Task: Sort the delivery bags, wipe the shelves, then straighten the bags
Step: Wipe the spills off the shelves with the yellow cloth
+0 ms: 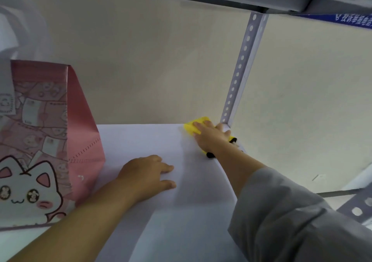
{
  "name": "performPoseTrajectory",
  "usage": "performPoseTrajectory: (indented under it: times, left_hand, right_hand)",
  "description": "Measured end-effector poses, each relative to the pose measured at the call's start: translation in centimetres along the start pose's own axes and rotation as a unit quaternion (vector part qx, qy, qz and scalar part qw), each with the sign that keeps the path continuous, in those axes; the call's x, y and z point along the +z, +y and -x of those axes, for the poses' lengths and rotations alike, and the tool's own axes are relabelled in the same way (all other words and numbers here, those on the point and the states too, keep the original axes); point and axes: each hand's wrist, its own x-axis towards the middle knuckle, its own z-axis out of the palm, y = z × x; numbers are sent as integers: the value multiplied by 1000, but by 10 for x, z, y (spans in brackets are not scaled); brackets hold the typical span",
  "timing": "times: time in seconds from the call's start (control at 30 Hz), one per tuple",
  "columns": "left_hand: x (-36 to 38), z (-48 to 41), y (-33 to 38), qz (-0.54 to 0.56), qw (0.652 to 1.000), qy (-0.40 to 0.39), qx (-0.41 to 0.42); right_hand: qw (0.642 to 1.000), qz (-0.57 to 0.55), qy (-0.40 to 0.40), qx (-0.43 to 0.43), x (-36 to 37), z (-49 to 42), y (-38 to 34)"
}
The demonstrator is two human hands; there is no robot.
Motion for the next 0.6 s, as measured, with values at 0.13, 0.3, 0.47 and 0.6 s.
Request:
performPoseTrajectory:
  times: [0.13,0.3,0.47,0.6]
  left_hand:
    - [2,1,1,0,1000,4,0]
    - [7,4,-3,22,1000,15,-6]
    - [10,5,-4,28,999,20,-10]
    - [7,5,-1,30,999,14,-16]
  right_hand:
    - [985,13,-18,-172,2,17,-12]
    - [1000,4,6,-11,-7,7,35]
    - [996,19,-1,87,-4,3,27]
    - [999,23,-2,-36,2,18,1]
